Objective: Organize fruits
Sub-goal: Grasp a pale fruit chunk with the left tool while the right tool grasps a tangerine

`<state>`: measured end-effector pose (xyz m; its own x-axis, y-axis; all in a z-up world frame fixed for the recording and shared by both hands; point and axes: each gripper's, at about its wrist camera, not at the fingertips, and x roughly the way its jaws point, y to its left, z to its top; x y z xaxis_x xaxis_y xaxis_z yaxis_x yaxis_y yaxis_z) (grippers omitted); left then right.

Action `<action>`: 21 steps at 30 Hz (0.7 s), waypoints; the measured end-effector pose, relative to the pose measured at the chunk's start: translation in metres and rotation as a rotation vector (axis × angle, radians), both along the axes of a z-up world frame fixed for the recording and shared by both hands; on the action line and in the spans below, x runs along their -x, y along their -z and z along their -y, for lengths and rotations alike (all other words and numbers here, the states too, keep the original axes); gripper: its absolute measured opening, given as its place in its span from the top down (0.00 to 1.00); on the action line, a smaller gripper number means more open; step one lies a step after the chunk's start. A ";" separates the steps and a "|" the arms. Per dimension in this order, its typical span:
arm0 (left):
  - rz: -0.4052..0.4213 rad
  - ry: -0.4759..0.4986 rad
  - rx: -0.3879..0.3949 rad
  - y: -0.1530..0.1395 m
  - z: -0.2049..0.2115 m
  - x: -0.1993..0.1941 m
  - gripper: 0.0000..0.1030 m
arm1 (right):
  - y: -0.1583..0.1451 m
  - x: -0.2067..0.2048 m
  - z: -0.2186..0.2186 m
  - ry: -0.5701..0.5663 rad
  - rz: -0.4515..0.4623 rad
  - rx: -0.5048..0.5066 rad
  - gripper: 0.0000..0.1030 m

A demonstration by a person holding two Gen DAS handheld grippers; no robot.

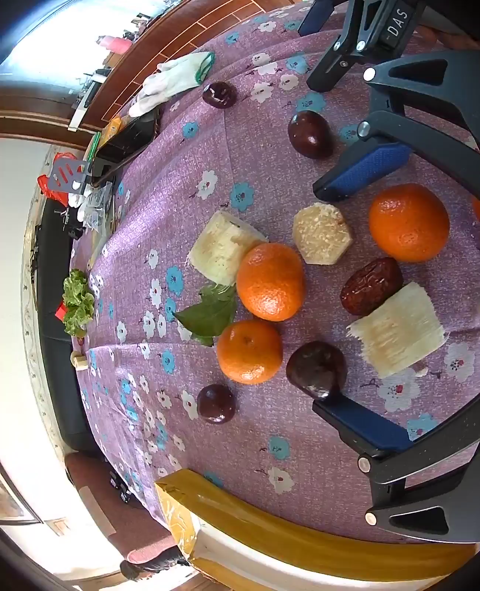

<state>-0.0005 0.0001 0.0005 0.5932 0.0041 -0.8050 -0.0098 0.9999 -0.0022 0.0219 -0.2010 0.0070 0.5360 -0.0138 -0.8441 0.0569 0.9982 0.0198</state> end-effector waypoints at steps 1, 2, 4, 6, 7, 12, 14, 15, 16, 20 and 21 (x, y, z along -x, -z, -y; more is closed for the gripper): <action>-0.006 0.003 0.001 0.000 0.000 0.000 0.00 | 0.000 0.000 0.000 0.000 -0.003 -0.001 0.00; -0.018 0.011 0.000 -0.001 -0.001 0.000 0.00 | 0.000 0.000 0.000 0.000 -0.003 -0.001 0.00; -0.046 0.047 0.002 0.001 -0.005 0.001 0.00 | 0.000 0.000 0.000 0.000 -0.003 -0.001 0.00; -0.054 0.066 -0.002 0.001 -0.004 0.000 0.00 | 0.000 0.000 0.000 0.000 -0.002 0.000 0.00; -0.063 0.094 -0.002 0.001 -0.005 0.003 0.00 | 0.000 0.000 0.000 -0.001 -0.003 0.000 0.00; -0.047 0.110 0.069 -0.016 -0.023 0.024 0.12 | 0.000 0.001 0.001 -0.004 -0.004 0.000 0.00; 0.034 0.084 0.110 -0.034 -0.044 0.042 0.12 | 0.000 0.002 0.002 -0.003 -0.003 0.001 0.00; 0.063 0.056 0.128 -0.041 -0.057 0.051 0.12 | 0.000 0.002 0.001 -0.003 -0.002 0.001 0.00; 0.068 0.036 0.158 -0.045 -0.073 0.058 0.13 | -0.001 0.002 0.002 -0.005 -0.002 0.001 0.00; 0.040 -0.007 0.251 -0.053 -0.120 0.078 0.37 | 0.000 0.001 -0.001 -0.005 -0.007 0.008 0.00; 0.050 -0.033 0.284 -0.054 -0.135 0.086 0.39 | -0.001 0.000 -0.001 -0.011 -0.013 0.010 0.00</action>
<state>-0.0865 0.1354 0.0548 0.6355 -0.1976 -0.7464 -0.0354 0.9582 -0.2838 0.0223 -0.1996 0.0075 0.5250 -0.0166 -0.8509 0.0460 0.9989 0.0089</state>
